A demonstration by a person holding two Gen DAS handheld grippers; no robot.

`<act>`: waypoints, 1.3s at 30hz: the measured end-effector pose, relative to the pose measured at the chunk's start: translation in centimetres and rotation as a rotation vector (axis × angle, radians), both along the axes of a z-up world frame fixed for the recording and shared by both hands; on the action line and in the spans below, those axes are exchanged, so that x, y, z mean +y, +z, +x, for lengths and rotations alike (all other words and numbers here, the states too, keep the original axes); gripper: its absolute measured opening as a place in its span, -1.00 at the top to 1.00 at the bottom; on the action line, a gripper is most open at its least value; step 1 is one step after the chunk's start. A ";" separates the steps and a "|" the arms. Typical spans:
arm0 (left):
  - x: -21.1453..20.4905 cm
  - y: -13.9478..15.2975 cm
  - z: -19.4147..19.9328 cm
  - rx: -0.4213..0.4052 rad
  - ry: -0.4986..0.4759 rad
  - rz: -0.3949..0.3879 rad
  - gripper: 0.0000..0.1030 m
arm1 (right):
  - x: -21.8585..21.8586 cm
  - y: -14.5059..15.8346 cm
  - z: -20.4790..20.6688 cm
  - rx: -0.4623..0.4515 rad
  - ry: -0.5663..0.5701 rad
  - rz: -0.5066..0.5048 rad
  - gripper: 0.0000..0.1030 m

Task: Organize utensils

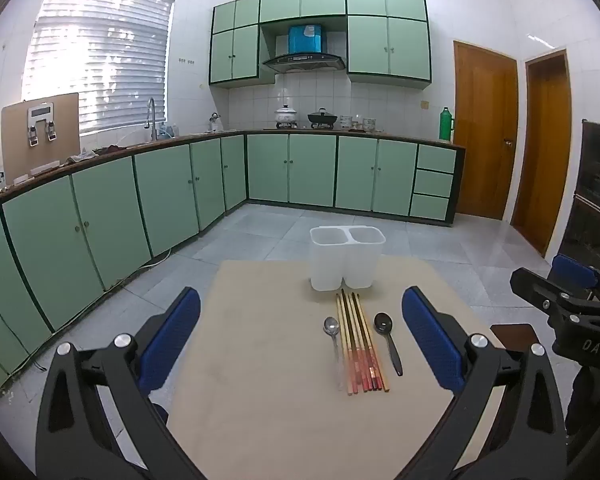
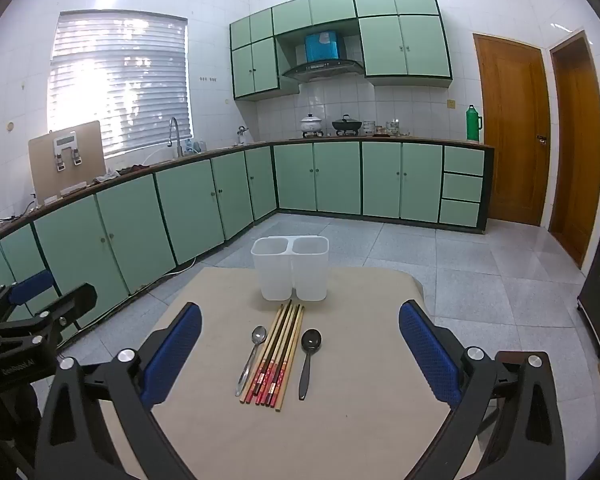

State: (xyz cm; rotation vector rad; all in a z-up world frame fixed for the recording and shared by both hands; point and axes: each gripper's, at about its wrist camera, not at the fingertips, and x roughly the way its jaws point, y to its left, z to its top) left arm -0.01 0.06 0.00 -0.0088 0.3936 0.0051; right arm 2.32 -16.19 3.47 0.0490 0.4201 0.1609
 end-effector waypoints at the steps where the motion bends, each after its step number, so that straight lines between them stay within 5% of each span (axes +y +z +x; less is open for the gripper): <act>1: 0.0 0.0 0.0 0.000 0.000 0.000 -0.90 | 0.0 0.0 0.0 0.001 0.000 0.000 -0.88; 39: -0.3 0.3 -0.1 0.003 0.000 0.020 -0.90 | 0.1 -0.1 0.1 0.006 -0.002 0.005 -0.88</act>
